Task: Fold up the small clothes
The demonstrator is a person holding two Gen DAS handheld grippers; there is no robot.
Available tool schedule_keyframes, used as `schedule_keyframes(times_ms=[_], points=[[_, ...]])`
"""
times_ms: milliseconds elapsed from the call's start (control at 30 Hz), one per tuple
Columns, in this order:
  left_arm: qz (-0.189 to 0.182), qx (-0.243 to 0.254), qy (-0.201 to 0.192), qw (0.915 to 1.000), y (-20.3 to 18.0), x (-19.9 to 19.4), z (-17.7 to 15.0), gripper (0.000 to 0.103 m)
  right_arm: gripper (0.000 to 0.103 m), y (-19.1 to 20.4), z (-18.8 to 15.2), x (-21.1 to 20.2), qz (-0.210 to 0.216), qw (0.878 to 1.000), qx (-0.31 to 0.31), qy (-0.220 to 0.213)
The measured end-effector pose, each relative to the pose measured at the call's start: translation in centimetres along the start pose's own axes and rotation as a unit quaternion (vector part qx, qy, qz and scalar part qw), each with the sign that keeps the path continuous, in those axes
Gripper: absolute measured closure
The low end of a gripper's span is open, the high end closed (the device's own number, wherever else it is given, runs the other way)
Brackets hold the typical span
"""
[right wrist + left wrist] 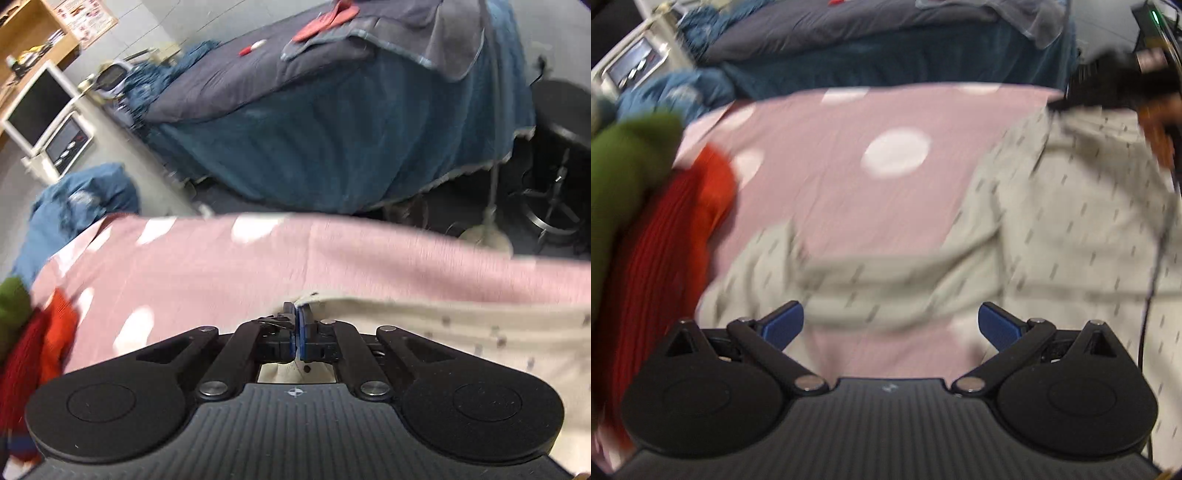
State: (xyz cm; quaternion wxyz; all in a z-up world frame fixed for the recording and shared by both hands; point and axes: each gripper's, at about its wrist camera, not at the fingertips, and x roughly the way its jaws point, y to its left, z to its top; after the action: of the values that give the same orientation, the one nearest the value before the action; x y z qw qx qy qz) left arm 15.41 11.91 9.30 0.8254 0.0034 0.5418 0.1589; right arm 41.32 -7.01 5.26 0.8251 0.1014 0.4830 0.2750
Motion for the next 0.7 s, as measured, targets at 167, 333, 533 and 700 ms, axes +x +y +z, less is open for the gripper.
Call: schedule_keyframes(times_ms=[167,333,533,700], points=[[0.005,-0.024,0.022,0.9995,2.5,-1.1,-4.0,0.0,0.099,-0.2,2.8,2.4,-0.058,0.998,-0.006,0.012],[0.007,-0.067,0.014,0.9977,4.4,-1.6,-4.6,0.0,0.088,-0.1,2.6,0.7,-0.101,0.993,0.002,-0.055],[0.003,-0.09,0.014,0.9958,4.6,-1.5,-5.1,0.0,0.078,5.0,-0.7,-3.8,-0.023,0.997,-0.071,-0.038],[-0.003,-0.113,0.023,0.9934,5.0,-2.3,-7.3,0.0,0.069,12.2,-5.8,-6.3,0.08,0.987,-0.139,0.017]])
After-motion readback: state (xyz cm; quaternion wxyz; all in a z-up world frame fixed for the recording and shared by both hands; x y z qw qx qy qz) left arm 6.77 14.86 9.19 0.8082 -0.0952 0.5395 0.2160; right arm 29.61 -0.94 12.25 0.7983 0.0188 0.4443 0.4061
